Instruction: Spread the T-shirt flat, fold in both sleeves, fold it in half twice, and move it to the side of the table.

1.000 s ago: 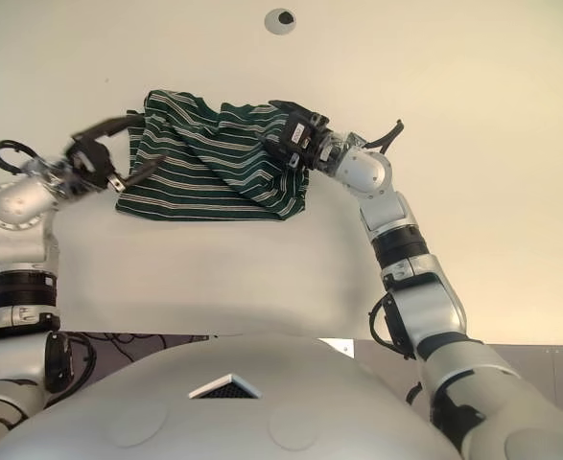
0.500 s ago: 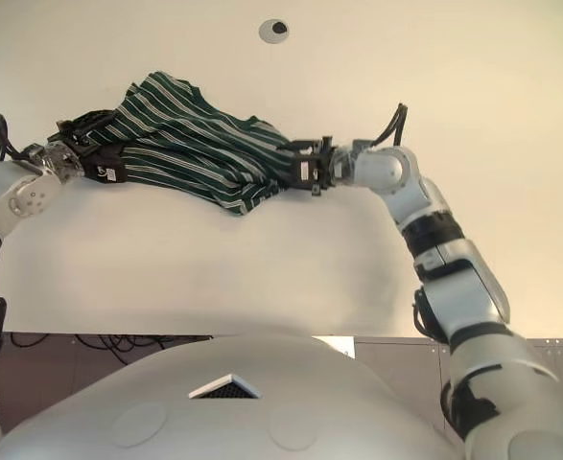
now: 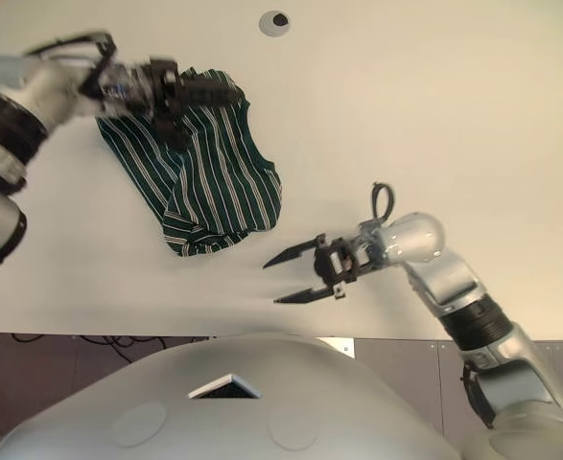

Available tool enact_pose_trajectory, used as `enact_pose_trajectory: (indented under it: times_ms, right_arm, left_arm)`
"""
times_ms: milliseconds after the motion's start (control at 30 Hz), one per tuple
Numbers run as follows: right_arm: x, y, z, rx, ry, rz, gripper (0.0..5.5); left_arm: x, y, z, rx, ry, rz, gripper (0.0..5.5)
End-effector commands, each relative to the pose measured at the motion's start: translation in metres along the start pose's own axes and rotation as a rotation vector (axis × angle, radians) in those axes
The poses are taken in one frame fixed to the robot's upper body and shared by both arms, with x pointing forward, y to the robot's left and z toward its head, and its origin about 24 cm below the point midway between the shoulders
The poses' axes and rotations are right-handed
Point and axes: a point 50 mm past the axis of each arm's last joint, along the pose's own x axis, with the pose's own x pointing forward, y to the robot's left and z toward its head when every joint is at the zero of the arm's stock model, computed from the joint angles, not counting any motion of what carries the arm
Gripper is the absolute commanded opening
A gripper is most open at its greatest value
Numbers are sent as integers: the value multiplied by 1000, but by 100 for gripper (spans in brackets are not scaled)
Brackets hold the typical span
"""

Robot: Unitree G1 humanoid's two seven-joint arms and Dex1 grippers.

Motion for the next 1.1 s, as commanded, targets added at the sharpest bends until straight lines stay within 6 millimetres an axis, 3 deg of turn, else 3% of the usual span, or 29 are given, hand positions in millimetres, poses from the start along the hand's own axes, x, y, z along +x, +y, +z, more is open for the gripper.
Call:
enact_pose_trajectory:
  times_ms: [33,100,167,267,333,400,467,533,633,733,800,900,1033,1100]
  right_arm:
    - [-3,-31,11,-66,-84,-224,263]
    - [7,-50,7,-101,-83,-335,263]
    - [20,-74,5,-145,-86,-460,263]
    - [39,-105,-8,-224,9,-601,263]
    - [48,-109,-17,-253,67,-606,263]
    - [62,-107,-36,-295,177,-558,263]
    - [71,-102,-56,-325,291,-496,263]
    - [76,-88,-80,-352,420,-367,263]
    - [77,-59,-105,-351,515,-148,263]
    - [71,-43,-111,-332,519,-50,263]
    - [61,-38,-111,-317,517,-50,263]
    - [32,-30,-107,-277,505,-129,263]
    - [6,-29,-87,-240,422,-299,263]
    - [-2,-25,-68,-174,293,-379,263]
  left_arm:
    - [-45,6,-19,-61,167,13,304]
    - [-70,10,-17,-163,269,31,304]
    - [-87,6,-1,-330,332,-8,304]
    - [-111,-15,44,-692,404,-217,304]
    - [-122,-26,69,-849,424,-351,304]
    - [-143,-42,96,-987,467,-598,304]
    - [-150,-53,109,-1068,491,-774,304]
    - [-137,-65,117,-1053,458,-879,304]
    - [-96,-76,121,-941,360,-890,304]
    - [-60,-77,126,-849,249,-820,304]
    - [-48,-74,129,-827,206,-758,304]
    - [-45,-72,127,-790,204,-693,304]
    - [-63,-73,124,-793,255,-693,304]
    - [-77,-71,116,-816,318,-671,304]
